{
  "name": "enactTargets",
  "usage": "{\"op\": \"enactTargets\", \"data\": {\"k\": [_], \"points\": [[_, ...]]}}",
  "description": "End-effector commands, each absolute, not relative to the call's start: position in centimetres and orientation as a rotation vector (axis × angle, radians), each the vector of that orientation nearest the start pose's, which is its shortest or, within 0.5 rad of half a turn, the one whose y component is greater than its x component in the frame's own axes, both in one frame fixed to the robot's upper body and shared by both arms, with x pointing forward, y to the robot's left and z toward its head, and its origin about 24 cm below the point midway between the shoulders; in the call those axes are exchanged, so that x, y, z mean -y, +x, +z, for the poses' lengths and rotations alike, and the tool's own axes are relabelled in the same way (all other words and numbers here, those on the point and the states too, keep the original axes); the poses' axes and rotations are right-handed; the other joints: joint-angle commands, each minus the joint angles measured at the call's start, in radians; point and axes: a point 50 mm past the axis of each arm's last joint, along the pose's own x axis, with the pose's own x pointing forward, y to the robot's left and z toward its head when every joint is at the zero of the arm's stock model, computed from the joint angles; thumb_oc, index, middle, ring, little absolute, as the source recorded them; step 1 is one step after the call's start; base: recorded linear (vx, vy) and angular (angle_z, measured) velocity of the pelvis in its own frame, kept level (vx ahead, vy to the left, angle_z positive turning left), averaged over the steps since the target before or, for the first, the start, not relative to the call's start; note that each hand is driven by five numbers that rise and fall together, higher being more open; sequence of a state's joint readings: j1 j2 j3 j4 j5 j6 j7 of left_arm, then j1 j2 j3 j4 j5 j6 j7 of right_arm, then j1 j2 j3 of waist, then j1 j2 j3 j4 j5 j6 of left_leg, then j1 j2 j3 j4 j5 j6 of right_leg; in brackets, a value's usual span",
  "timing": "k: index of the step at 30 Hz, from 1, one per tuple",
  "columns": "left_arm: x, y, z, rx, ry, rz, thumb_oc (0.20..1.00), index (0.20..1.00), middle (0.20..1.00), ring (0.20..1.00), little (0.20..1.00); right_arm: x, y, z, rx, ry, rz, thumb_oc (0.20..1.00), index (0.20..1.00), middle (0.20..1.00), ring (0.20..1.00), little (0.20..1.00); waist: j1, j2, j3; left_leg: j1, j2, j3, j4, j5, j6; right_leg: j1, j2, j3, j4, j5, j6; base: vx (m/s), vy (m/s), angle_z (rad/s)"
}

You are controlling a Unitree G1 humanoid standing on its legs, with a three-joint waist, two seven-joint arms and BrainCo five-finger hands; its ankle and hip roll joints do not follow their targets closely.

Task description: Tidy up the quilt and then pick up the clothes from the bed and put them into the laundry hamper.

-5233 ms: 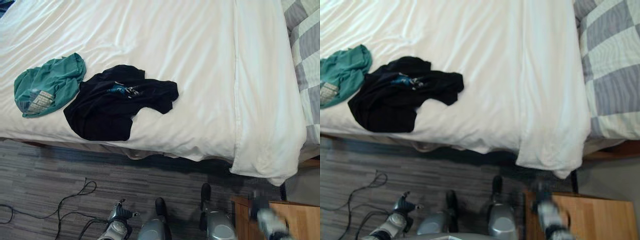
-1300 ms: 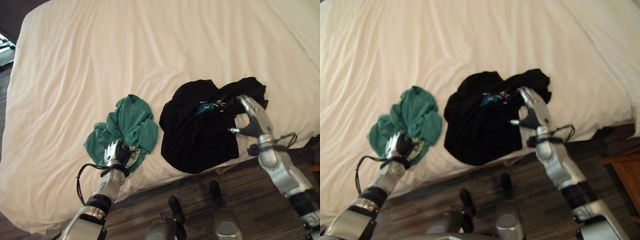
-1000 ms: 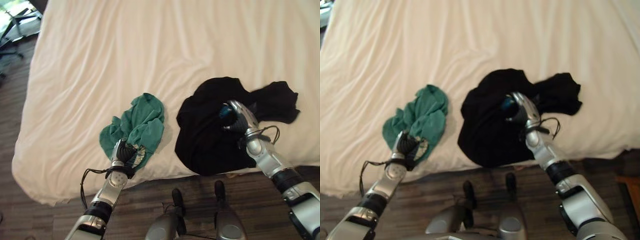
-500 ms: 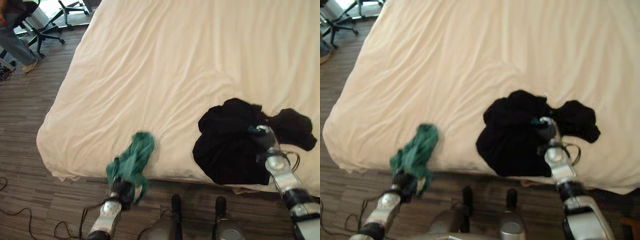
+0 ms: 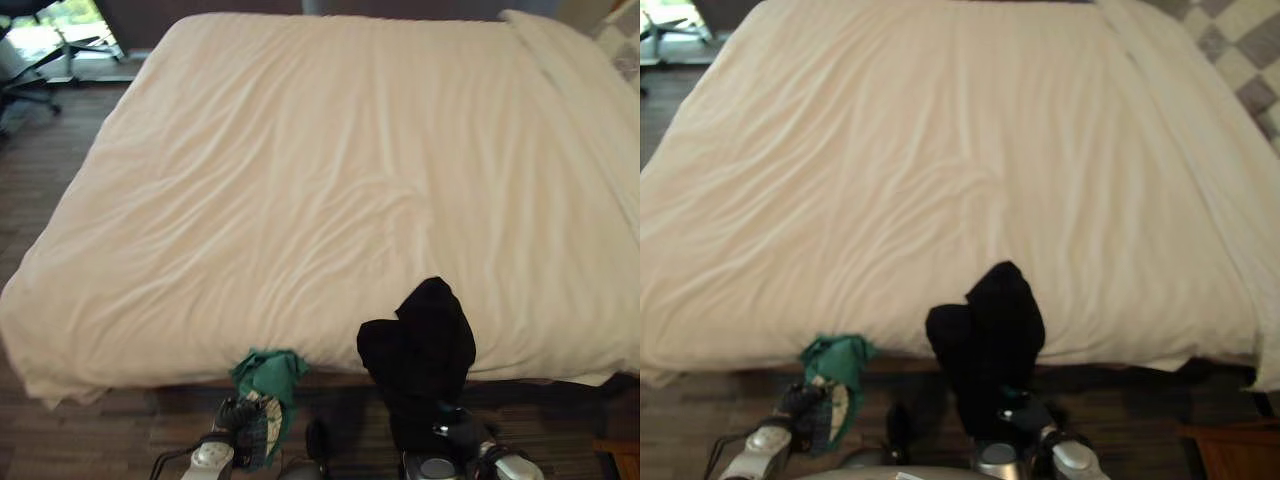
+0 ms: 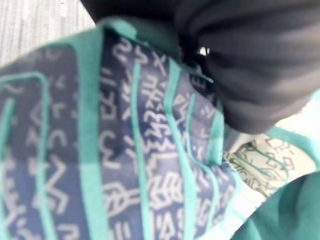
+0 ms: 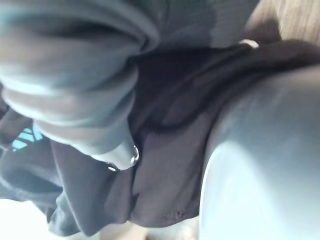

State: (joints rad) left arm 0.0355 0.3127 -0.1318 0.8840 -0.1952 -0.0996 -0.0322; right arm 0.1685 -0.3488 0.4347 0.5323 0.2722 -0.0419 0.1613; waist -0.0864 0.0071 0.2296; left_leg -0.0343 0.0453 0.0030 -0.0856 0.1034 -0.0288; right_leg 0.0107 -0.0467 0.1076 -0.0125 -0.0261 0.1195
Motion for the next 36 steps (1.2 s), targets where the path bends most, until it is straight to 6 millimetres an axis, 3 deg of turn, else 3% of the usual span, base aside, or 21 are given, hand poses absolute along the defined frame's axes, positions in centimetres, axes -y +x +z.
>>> {"op": "enactTargets", "data": {"k": [1,3,4,5,7,10,12,13,14,15,17,18,19,20,21,22,24,28,34,35,36], "points": [[-25.4,16.4,-11.2,-0.755,0.121,0.163,0.2,0.2,0.2,0.2,0.2,14.4,18.7,-9.2,-0.616,-0.169,0.491,0.2,0.2,0.2,0.2,0.2,0.103,-0.034,0.013,-0.005,-0.067,0.029,-0.002,-0.096,0.008,-0.031,0.027,0.0,0.01,-0.053,-0.025,-0.16,0.024,0.65],[-24.5,16.6,-11.4,-0.746,0.073,0.177,0.2,0.2,0.2,0.2,0.2,15.1,19.5,-9.6,-0.625,-0.256,0.442,0.2,0.2,0.2,0.2,0.2,0.131,-0.011,0.024,-0.04,-0.082,-0.001,0.007,-0.083,0.003,-0.021,0.005,-0.052,-0.027,-0.057,-0.026,-0.2,0.086,0.52],[-23.4,17.6,-11.2,-0.722,0.04,0.175,0.2,0.2,0.2,0.2,0.2,16.7,20.5,-9.3,-0.612,-0.306,0.344,0.2,0.2,0.2,0.2,0.2,0.14,0.019,0.05,-0.08,-0.061,0.087,0.046,-0.074,-0.028,-0.021,-0.04,-0.174,-0.035,-0.074,-0.019,-0.16,0.094,1.4],[-23.4,17.6,-11.2,-0.722,0.04,0.175,0.2,0.2,0.2,0.2,0.2,16.7,20.5,-9.3,-0.612,-0.307,0.344,0.2,0.2,0.2,0.2,0.2,0.14,0.019,0.047,-0.084,-0.06,0.087,0.047,-0.074,-0.028,-0.025,-0.04,-0.174,-0.035,-0.073,-0.02,-0.24,0.17,1.91],[-23.6,17.5,-11.3,-0.73,0.029,0.203,0.2,0.2,0.2,0.2,0.2,17.6,20.5,-9.3,-0.618,-0.304,0.276,0.2,0.2,0.2,0.2,0.2,0.126,0.022,0.056,-0.079,0.019,0.282,0.101,-0.105,-0.028,-0.018,-0.097,-0.304,-0.028,-0.058,0.0,-0.15,0.132,2.48],[-24.3,16.8,-11.6,-0.75,0.033,0.24,0.2,0.2,0.2,0.2,0.2,18.0,20.2,-9.3,-0.623,-0.282,0.241,0.2,0.2,0.2,0.2,0.2,0.119,0.006,0.04,-0.061,0.078,0.32,0.151,-0.135,-0.048,0.027,-0.149,-0.407,-0.023,-0.055,0.012,-0.04,0.17,2.14],[-24.9,16.3,-11.7,-0.765,0.044,0.268,0.2,0.2,0.2,0.2,0.2,19.5,19.4,-9.6,-0.651,-0.27,0.156,0.2,0.2,0.2,0.2,0.2,0.122,-0.013,0.009,-0.036,0.208,0.369,0.171,-0.093,-0.076,0.07,-0.22,-0.537,-0.006,-0.042,0.018,-0.03,0.381,1.6],[-24.9,16.2,-11.7,-0.766,0.044,0.268,0.2,0.2,0.2,0.2,0.2,19.5,19.4,-9.6,-0.652,-0.27,0.156,0.2,0.2,0.2,0.2,0.2,0.118,-0.013,0.009,-0.036,0.208,0.365,0.17,-0.091,-0.078,0.073,-0.218,-0.542,-0.006,-0.044,0.018,0.05,0.445,1.53],[-25.2,15.8,-11.7,-0.772,0.039,0.288,0.2,0.2,0.2,0.2,0.2,20.5,18.5,-9.9,-0.678,-0.258,0.095,0.2,0.2,0.2,0.2,0.2,0.117,-0.011,-0.018,-0.005,0.273,0.421,0.135,-0.047,-0.101,0.096,-0.247,-0.597,-0.002,-0.04,0.029,0.09,0.444,2.23],[-25.6,14.9,-12.1,-0.812,0.057,0.302,0.2,0.2,0.2,0.2,0.2,21.5,17.7,-10.1,-0.701,-0.268,0.053,0.2,0.2,0.2,0.2,0.2,0.116,-0.005,-0.035,0.005,0.282,0.45,0.104,-0.043,-0.105,0.114,-0.259,-0.642,0.003,-0.04,0.036,0.17,0.636,2.32],[-25.4,14.9,-11.9,-0.796,0.06,0.289,0.2,0.2,0.2,0.2,0.2,21.9,16.9,-10.3,-0.718,-0.252,0.021,0.2,0.2,0.2,0.2,0.2,0.113,-0.007,-0.043,0.003,0.258,0.429,0.092,-0.041,-0.105,0.123,-0.28,-0.639,0.023,-0.03,0.041,0.17,0.47,1.86],[-25.4,15.3,-11.8,-0.797,0.099,0.255,0.2,0.2,0.2,0.2,0.2,22.9,16.0,-10.5,-0.735,-0.266,-0.04,0.2,0.2,0.2,0.2,0.2,0.108,-0.01,-0.05,-0.002,0.192,0.413,0.069,-0.061,-0.082,0.12,-0.365,-0.674,0.143,0.022,0.061,0.22,0.6,1.07],[-25.4,15.5,-11.6,-0.786,0.115,0.245,0.2,0.2,0.2,0.2,0.2,23.1,16.0,-10.4,-0.729,-0.276,-0.062,0.2,0.2,0.2,0.2,0.2,0.103,-0.008,-0.032,-0.002,0.153,0.388,0.063,-0.078,-0.06,0.096,-0.387,-0.649,0.205,0.06,0.054,0.24,0.721,1.09],[-25.4,15.9,-11.5,-0.779,0.128,0.248,0.2,0.2,0.2,0.2,0.2,23.1,16.3,-10.2,-0.711,-0.269,-0.087,0.2,0.2,0.2,0.2,0.2,0.084,-0.006,-0.018,-0.002,0.122,0.358,0.051,-0.087,-0.039,0.053,-0.373,-0.571,0.262,0.051,0.045,0.12,0.441,2.0],[-25.2,16.6,-11.2,-0.754,0.128,0.249,0.2,0.2,0.2,0.2,0.2,22.8,16.8,-9.9,-0.683,-0.254,-0.107,0.2,0.2,0.2,0.2,0.2,0.065,0.003,0.002,0.01,0.097,0.322,0.019,-0.085,-0.03,-0.024,-0.302,-0.441,0.296,-0.007,0.026,0.05,0.446,2.22],[-24.6,18.1,-10.5,-0.706,0.117,0.242,0.2,0.2,0.2,0.2,0.2,22.9,17.2,-9.6,-0.659,-0.259,-0.136,0.2,0.2,0.2,0.2,0.2,0.036,0.024,0.038,0.004,0.065,0.257,0.006,-0.072,-0.014,-0.118,-0.135,-0.255,0.278,-0.09,0.014,0.05,0.399,2.29],[-23.8,19.6,-10.0,-0.67,0.129,0.214,0.2,0.2,0.2,0.2,0.2,23.6,16.7,-9.8,-0.667,-0.258,-0.189,0.2,0.2,0.2,0.2,0.2,0.014,0.02,0.066,0.015,0.008,0.173,-0.002,-0.087,-0.004,-0.128,-0.049,-0.135,0.154,-0.084,0.005,0.08,0.228,1.94],[-23.3,19.4,-10.2,-0.676,0.145,0.191,0.2,0.2,0.2,0.2,0.2,23.9,16.4,-10.0,-0.679,-0.257,-0.203,0.2,0.2,0.2,0.2,0.2,0.029,-0.001,0.052,0.006,-0.031,0.136,0.021,-0.108,0.018,-0.074,-0.072,-0.11,0.058,-0.042,0.01,0.08,0.041,2.0],[-23.3,17.2,-11.3,-0.742,0.15,0.173,0.2,0.2,0.2,0.2,0.2,24.1,15.8,-10.4,-0.711,-0.249,-0.185,0.2,0.2,0.2,0.2,0.2,0.044,-0.004,0.006,0.046,-0.035,0.136,-0.002,-0.116,0.018,-0.016,-0.072,-0.115,-0.022,-0.015,0.014,0.11,-0.02,-0.22],[-21.0,16.7,-14.0,-0.975,0.527,0.028,0.2,0.2,0.2,0.2,0.2,26.6,13.0,-14.0,-1.078,-0.432,-0.218,0.2,0.2,0.2,0.2,0.2,0.099,0.021,0.032,0.061,-0.063,0.02,-0.002,-0.119,0.007,-0.01,0.011,-0.105,-0.004,-0.04,-0.005,0.09,-0.026,-0.05],[-20.9,16.9,-13.9,-0.964,0.521,0.027,0.2,0.2,0.2,0.2,0.2,26.4,13.1,-14.0,-1.074,-0.432,-0.213,0.2,0.2,0.2,0.2,0.2,0.098,0.019,0.023,0.066,-0.064,0.018,-0.002,-0.122,0.007,0.001,0.01,-0.103,-0.019,-0.036,-0.007,0.12,-0.06,-0.04]]}}
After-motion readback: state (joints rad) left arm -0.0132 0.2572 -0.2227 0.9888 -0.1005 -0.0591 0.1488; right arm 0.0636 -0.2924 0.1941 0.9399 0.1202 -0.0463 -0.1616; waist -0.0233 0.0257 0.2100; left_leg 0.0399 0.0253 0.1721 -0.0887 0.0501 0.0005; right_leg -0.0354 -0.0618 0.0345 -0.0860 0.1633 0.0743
